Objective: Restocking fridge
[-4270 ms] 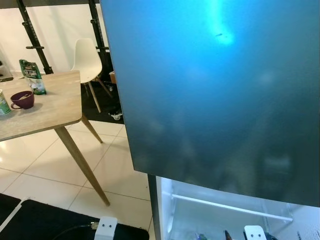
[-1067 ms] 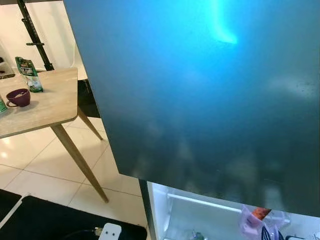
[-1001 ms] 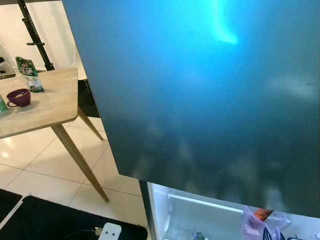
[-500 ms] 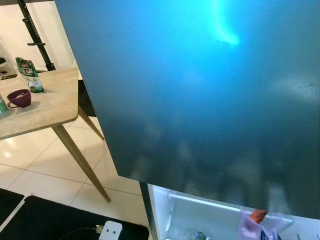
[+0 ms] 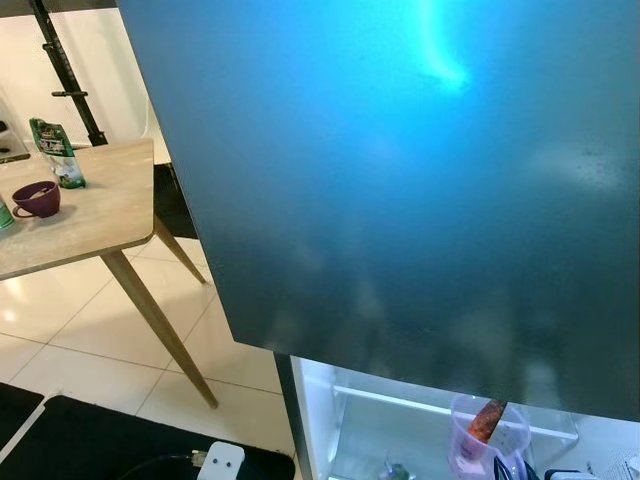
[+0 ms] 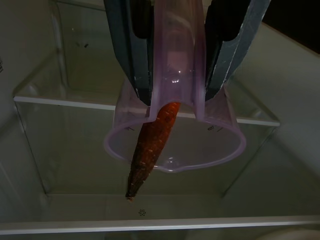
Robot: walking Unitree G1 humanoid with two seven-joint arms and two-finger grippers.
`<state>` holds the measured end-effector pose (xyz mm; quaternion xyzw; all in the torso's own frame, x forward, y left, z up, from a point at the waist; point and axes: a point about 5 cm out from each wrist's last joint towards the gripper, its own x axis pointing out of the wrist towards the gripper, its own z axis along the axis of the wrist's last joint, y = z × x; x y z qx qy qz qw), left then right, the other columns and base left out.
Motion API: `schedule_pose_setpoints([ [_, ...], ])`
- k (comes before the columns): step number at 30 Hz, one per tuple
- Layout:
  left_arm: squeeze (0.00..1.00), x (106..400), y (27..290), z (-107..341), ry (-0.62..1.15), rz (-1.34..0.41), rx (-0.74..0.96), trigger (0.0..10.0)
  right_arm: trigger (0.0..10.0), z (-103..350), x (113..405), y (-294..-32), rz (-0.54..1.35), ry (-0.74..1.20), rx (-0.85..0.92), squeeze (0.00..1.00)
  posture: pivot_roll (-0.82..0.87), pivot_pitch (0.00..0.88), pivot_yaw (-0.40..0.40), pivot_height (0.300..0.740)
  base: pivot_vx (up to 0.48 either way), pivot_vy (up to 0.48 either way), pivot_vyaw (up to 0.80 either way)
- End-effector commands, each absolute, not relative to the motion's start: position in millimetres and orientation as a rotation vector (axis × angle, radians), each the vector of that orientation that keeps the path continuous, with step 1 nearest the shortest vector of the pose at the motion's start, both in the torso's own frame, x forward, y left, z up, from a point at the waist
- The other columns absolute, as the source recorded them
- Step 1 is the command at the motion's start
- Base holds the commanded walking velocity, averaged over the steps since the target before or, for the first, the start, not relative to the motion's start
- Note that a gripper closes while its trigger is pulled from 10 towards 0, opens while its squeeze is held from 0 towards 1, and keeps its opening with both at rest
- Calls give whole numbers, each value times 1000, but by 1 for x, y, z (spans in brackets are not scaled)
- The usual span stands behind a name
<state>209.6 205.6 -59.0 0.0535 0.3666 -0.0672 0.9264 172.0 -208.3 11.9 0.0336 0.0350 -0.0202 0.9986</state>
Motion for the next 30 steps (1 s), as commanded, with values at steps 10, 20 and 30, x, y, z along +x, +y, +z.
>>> schedule_pose_setpoints([
  [10, 0, 206, 215, -60, 768, -127, 123, 10000, 10000, 28, 173, -211, -86, 7, 66, 0, -71, 129, 50, 656, 0, 0, 0],
  [20, 0, 206, 214, -60, 766, -133, 124, 10000, 10000, 41, 175, -207, -87, -22, 56, 0, -72, 125, 50, 656, 0, 0, 0],
  [30, 0, 204, 213, -61, 771, -139, 125, 10000, 10000, 49, 174, -206, -82, -44, 40, 0, -75, 124, 48, 636, 0, 0, 0],
])
